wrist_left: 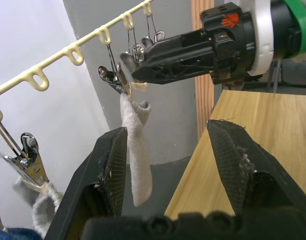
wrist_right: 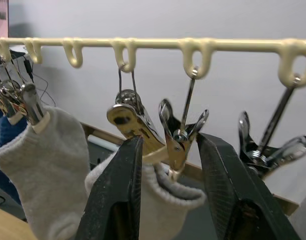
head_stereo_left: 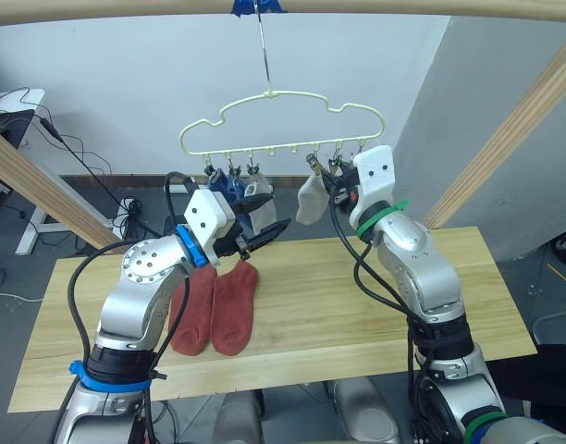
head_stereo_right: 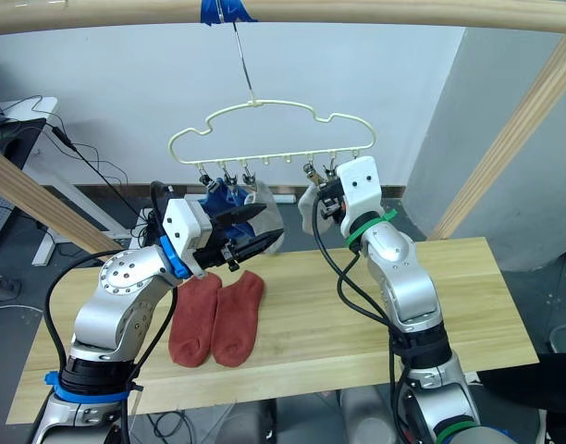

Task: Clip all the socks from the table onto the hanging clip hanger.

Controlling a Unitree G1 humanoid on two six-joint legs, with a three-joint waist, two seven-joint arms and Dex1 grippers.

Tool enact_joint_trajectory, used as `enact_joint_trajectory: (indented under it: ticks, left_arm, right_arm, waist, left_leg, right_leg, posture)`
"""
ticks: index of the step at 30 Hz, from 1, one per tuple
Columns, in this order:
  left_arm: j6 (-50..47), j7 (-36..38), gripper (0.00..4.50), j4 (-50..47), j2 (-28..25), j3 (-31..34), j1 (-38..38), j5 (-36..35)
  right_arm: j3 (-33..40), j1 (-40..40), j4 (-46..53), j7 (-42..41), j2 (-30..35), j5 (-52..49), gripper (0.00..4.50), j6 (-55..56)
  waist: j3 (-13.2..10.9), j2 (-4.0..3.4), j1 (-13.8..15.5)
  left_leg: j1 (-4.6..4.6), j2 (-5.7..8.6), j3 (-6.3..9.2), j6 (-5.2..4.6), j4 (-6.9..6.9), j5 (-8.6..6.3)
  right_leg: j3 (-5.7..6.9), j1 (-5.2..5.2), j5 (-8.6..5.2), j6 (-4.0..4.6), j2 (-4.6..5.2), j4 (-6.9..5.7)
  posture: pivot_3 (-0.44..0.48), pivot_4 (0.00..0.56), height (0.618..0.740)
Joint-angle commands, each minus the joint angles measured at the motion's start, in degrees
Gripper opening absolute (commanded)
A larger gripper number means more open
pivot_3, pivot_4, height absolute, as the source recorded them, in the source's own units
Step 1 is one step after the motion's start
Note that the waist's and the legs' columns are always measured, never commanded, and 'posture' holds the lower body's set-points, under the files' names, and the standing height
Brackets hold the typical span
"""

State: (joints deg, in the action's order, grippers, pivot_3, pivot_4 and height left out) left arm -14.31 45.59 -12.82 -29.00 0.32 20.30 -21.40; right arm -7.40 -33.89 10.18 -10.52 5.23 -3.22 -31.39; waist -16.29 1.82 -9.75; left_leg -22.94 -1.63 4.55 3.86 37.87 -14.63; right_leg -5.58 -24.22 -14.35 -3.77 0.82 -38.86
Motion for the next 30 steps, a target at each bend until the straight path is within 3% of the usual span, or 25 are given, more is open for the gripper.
enact_joint_trajectory:
  ticks: [1, 30]
  left_arm:
    - [0.96, -0.08, 2.79, -1.36, 0.13, -0.05, 0.27, 0.14]
    - [0.79, -0.2, 2.79, -1.99, 0.58, -0.45, -0.69, 1.08]
  right_arm:
    - [-0.56, -1.67, 0.0, 0.14, -0.35, 1.07, 1.75, 2.86]
    - [-0.12, -4.58, -5.79, -0.22, -2.15, 2.21, 1.75, 7.95]
  waist:
    - [0.0, 0.0, 0.0]
    - [0.0, 0.0, 0.04]
  left_leg:
    - [0.0, 0.0, 0.0, 0.0, 0.0, 0.0]
    - [0.0, 0.0, 0.01, 0.0, 0.0, 0.0]
  right_leg:
    - [0.0, 0.0, 0.0, 0.0, 0.0, 0.0]
    - [0.01, 0.0, 0.01, 0.01, 0.01, -0.01]
  posture:
    - [-0.182, 0.21, 0.74]
    - [-0.171, 0.211, 0.74]
